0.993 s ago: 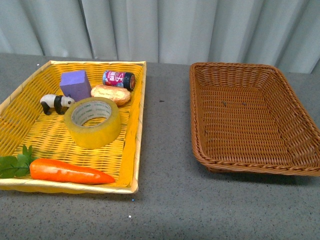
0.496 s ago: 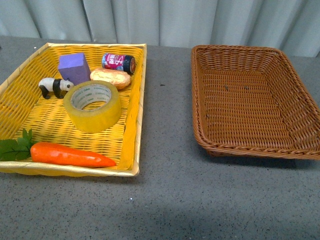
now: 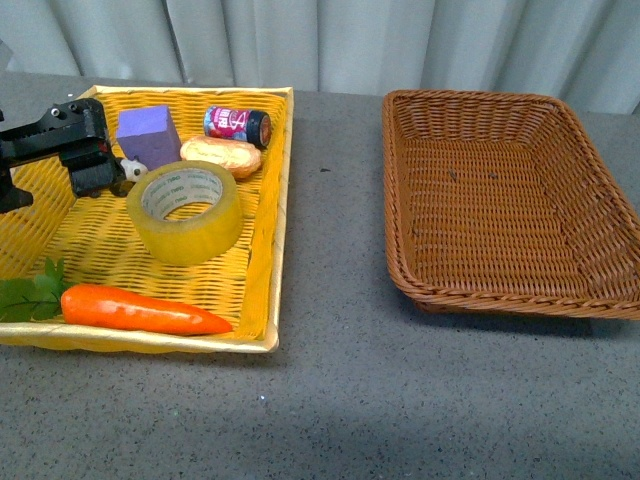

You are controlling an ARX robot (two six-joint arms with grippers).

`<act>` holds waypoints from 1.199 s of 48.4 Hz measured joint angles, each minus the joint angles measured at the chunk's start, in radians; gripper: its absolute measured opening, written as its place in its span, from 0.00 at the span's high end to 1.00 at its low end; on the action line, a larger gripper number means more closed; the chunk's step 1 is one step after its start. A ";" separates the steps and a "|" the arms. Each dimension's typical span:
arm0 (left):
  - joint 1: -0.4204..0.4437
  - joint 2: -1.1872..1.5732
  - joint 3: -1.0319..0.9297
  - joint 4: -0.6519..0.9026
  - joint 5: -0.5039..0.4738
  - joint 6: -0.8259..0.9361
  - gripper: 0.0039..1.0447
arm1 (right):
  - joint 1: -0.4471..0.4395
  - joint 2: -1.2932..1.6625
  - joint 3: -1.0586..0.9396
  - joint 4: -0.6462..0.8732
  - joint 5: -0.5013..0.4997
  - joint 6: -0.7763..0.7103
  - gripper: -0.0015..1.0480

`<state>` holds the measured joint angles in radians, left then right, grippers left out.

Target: Move tape to another basket

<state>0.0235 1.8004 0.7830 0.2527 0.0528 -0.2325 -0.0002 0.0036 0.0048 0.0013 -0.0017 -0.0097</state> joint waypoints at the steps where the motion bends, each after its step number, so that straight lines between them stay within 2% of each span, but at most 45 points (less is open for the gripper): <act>1: -0.001 0.006 0.006 -0.001 0.001 0.000 0.06 | 0.000 0.000 0.000 0.000 0.000 0.000 0.09; 13: -0.020 0.130 0.129 -0.047 0.019 0.037 0.06 | 0.000 0.000 0.000 0.000 0.000 0.000 0.09; 22: -0.021 0.214 0.209 -0.097 -0.005 0.006 0.06 | 0.000 0.000 0.000 0.000 0.000 0.000 0.09; 42: -0.004 0.303 0.286 -0.161 -0.031 -0.041 0.06 | 0.000 0.000 0.000 0.000 0.000 0.000 0.09; 48: -0.005 0.305 0.300 -0.170 -0.034 -0.038 0.23 | 0.000 0.000 0.000 0.000 0.000 0.000 0.09; 53: -0.011 0.309 0.314 -0.184 -0.029 -0.040 0.41 | 0.000 0.000 0.000 0.000 0.000 0.000 0.09; 58: -0.018 0.312 0.323 -0.193 -0.023 -0.042 0.55 | 0.000 0.000 0.000 0.000 0.000 0.000 0.09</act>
<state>0.0059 2.1128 1.1065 0.0593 0.0296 -0.2741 -0.0002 0.0036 0.0048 0.0017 -0.0021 -0.0097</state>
